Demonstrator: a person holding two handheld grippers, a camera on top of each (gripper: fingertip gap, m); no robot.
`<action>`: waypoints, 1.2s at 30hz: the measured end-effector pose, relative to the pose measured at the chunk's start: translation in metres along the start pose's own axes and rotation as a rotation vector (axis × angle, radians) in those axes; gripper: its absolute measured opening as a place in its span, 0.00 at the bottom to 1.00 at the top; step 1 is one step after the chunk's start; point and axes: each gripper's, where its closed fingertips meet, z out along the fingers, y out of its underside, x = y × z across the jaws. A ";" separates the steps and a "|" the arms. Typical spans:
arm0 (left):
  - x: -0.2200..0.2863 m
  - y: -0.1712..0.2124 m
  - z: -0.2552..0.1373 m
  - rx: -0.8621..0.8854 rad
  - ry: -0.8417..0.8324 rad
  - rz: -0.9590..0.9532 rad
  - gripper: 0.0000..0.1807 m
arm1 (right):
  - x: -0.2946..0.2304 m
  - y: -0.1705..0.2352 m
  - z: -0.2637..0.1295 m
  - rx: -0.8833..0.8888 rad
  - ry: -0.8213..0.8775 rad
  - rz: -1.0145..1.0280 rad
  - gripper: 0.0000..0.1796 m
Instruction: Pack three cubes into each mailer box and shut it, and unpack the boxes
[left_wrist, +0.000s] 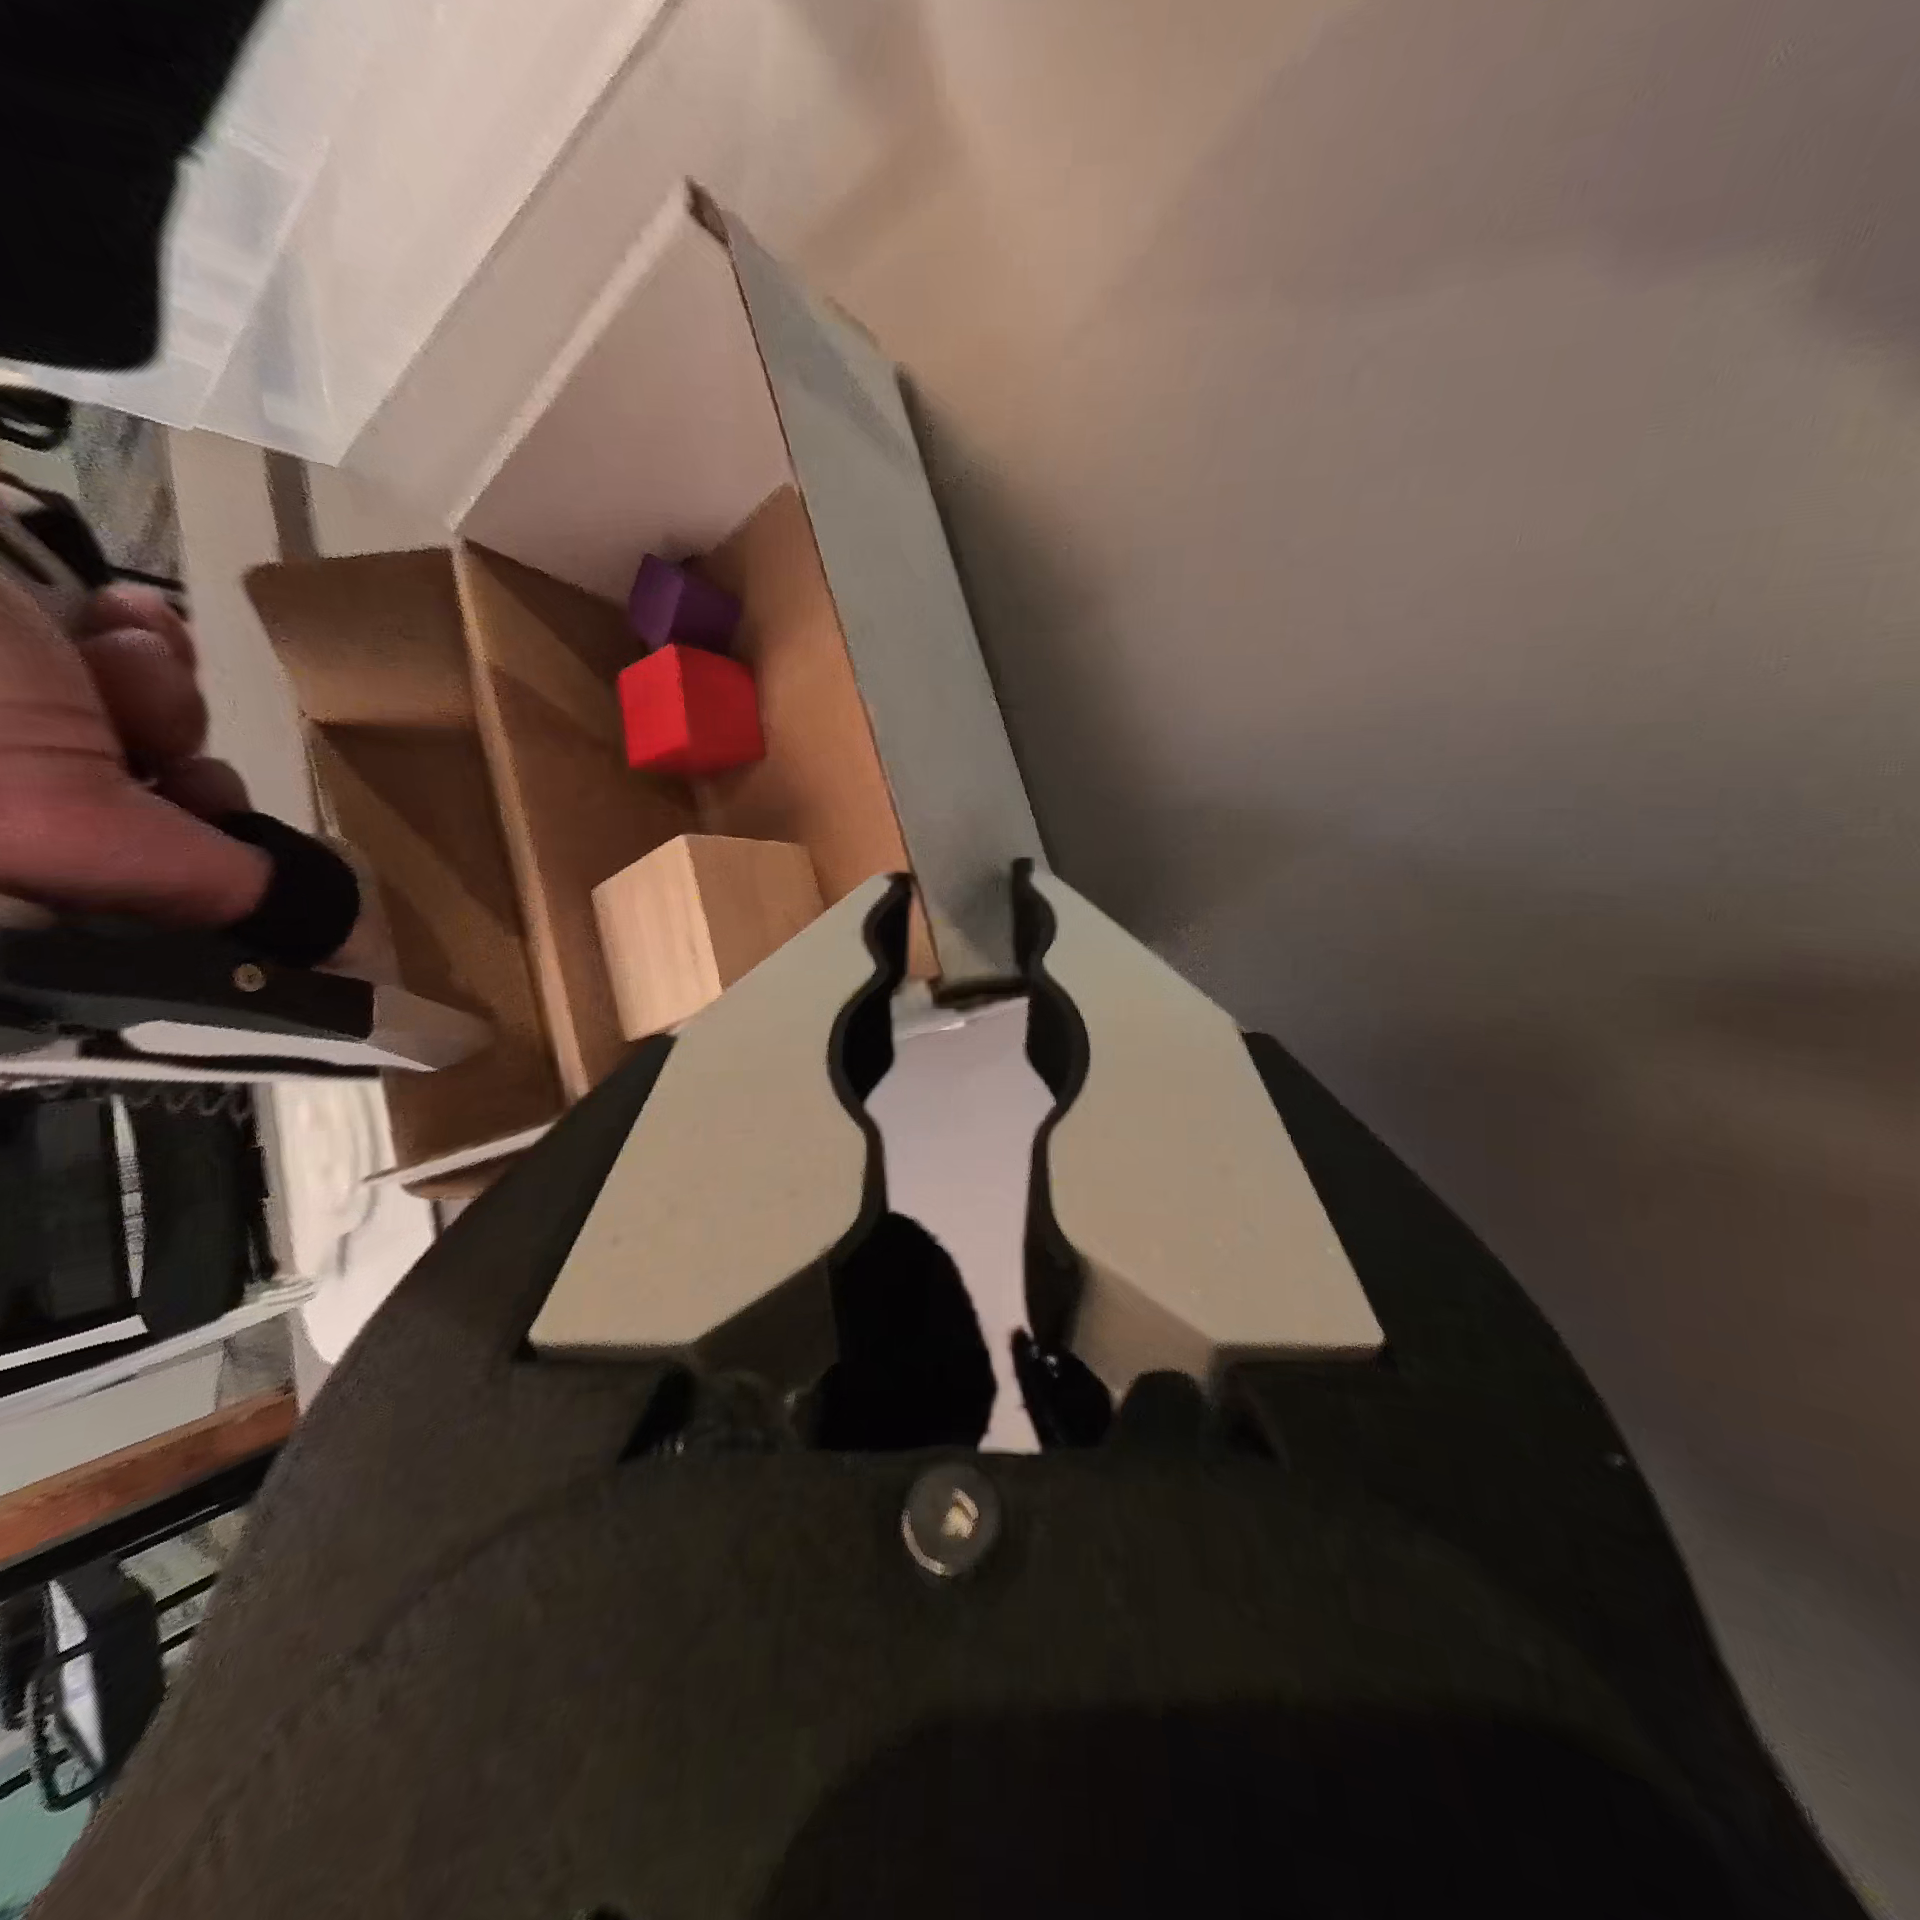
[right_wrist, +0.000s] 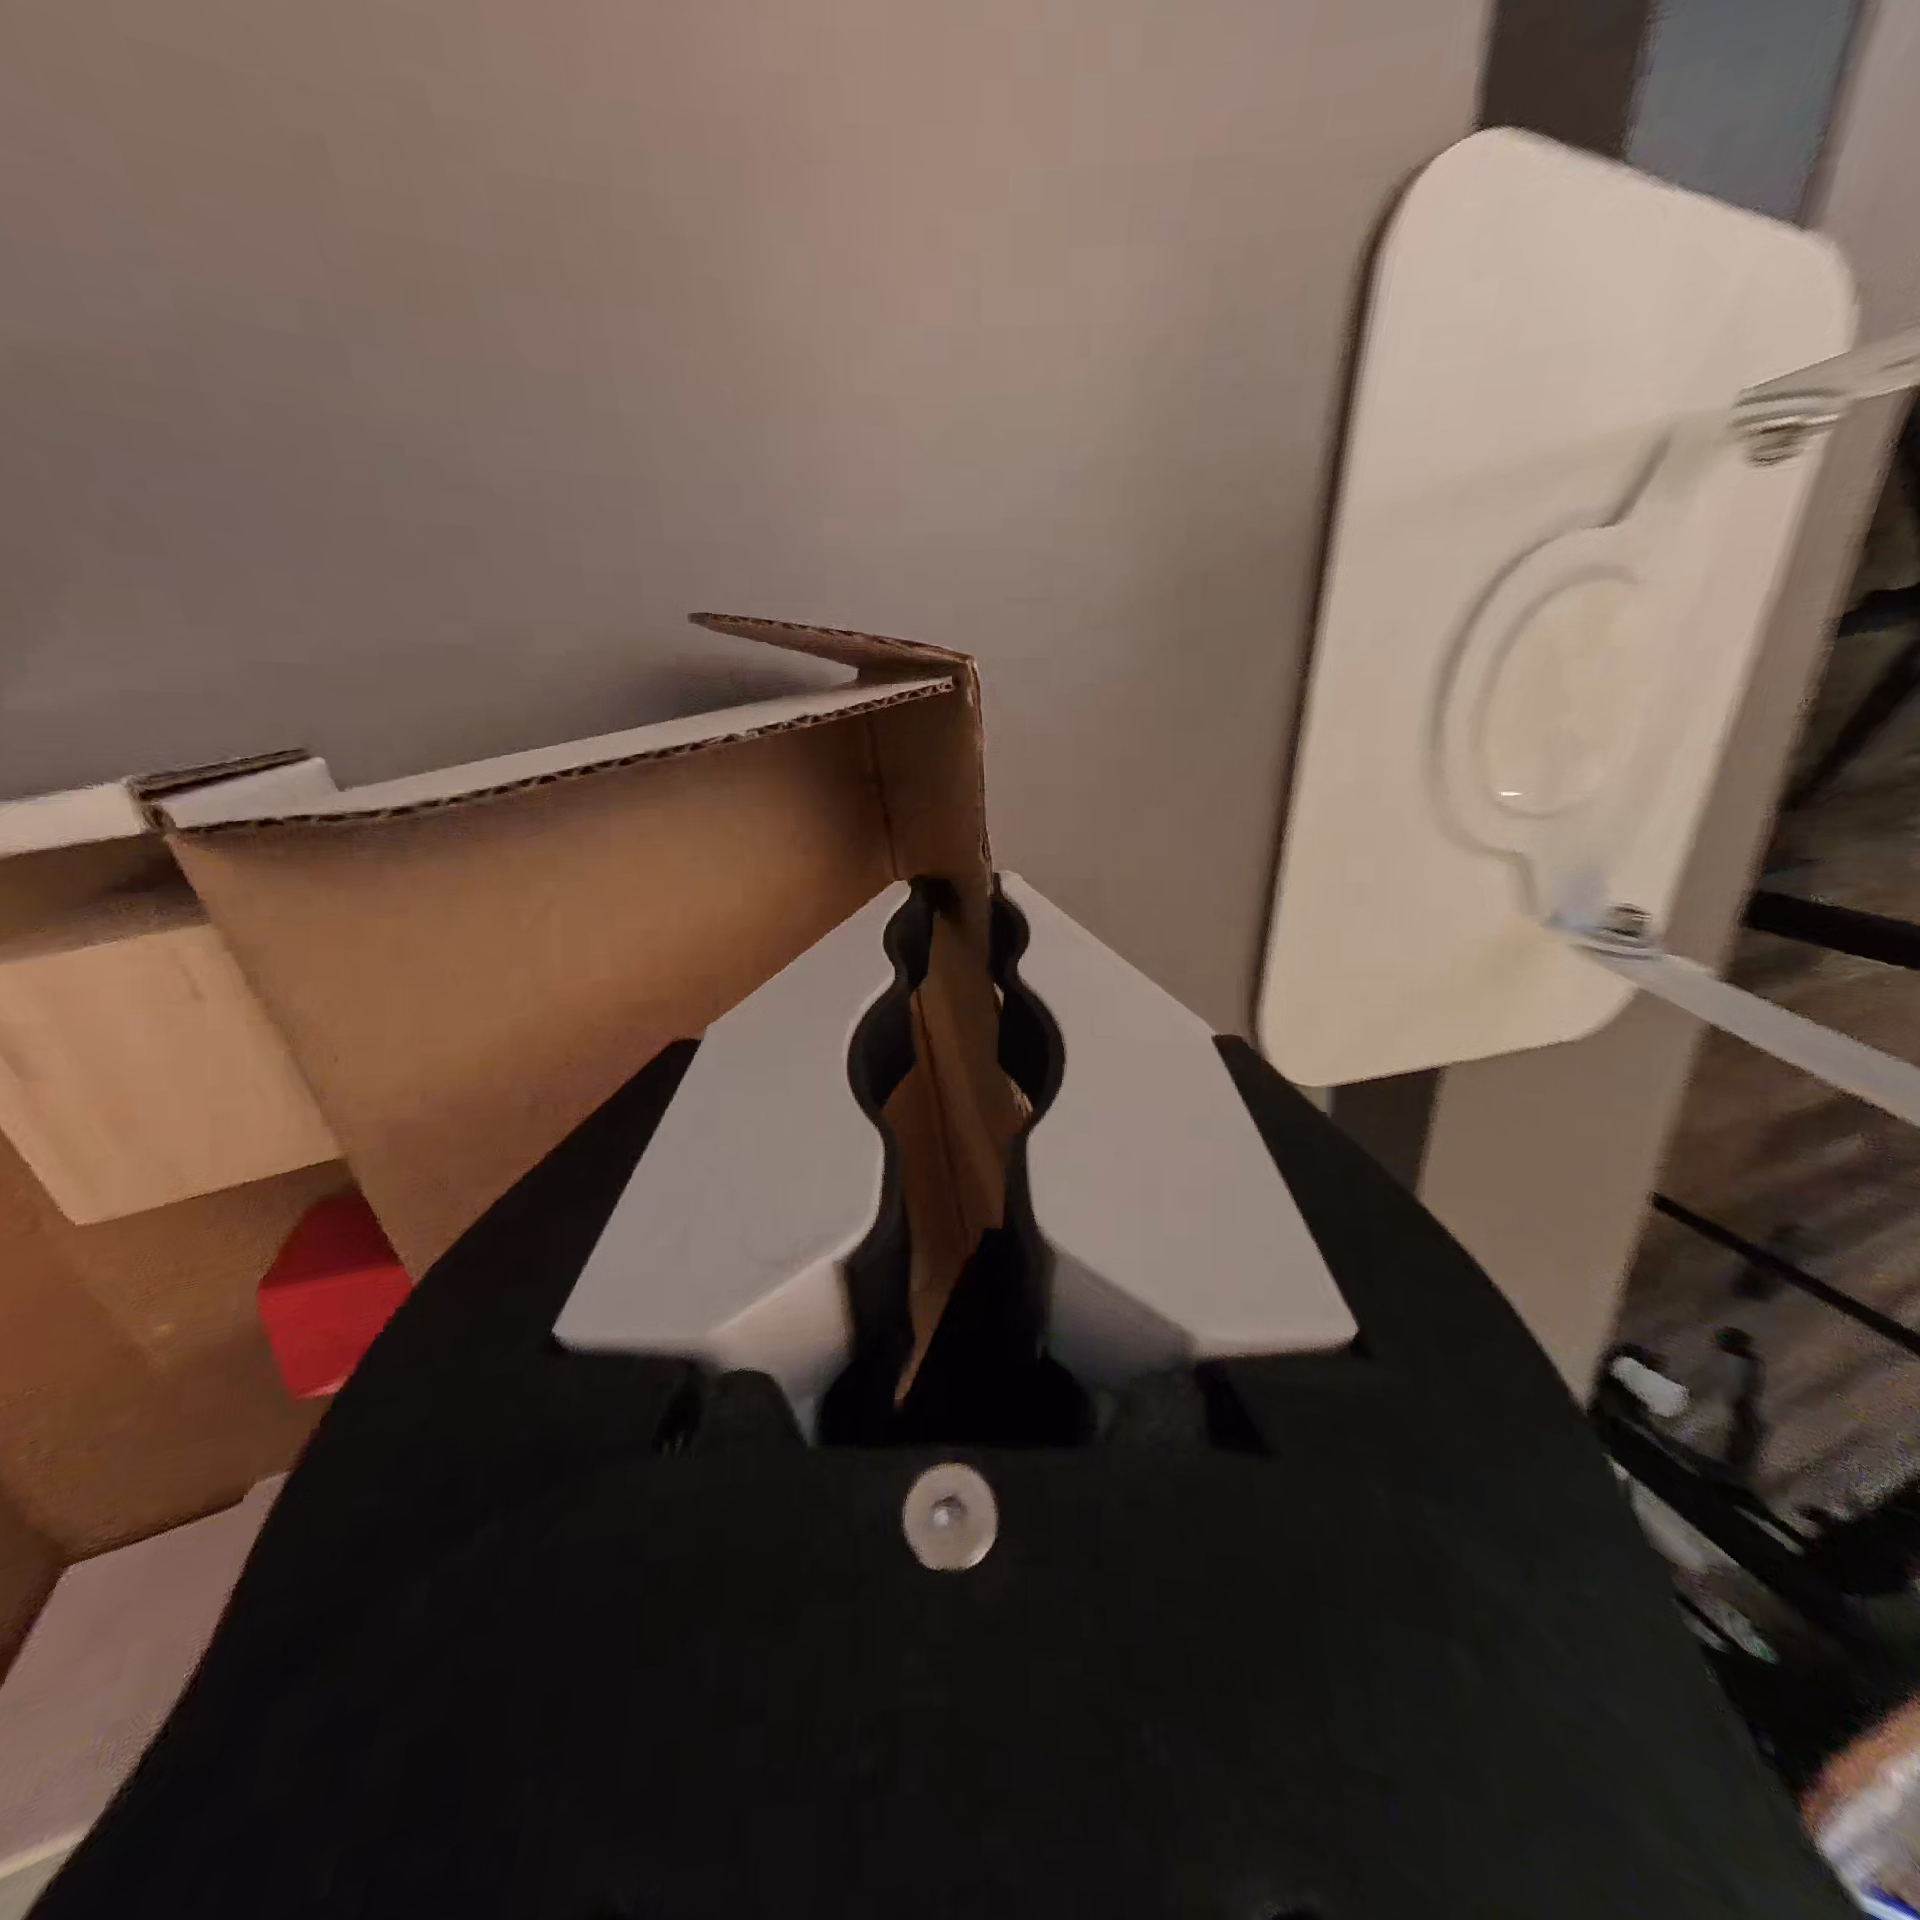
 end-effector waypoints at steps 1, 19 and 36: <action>0.005 0.004 0.006 -0.018 0.014 -0.001 0.15 | -0.006 0.002 0.005 -0.006 -0.024 0.003 0.05; 0.006 -0.003 0.006 0.008 0.127 -0.132 0.03 | 0.001 -0.010 -0.116 0.111 0.102 -0.031 0.33; -0.008 -0.017 -0.011 0.083 0.125 -0.204 0.15 | -0.120 0.034 -0.076 0.159 -0.067 -0.037 0.28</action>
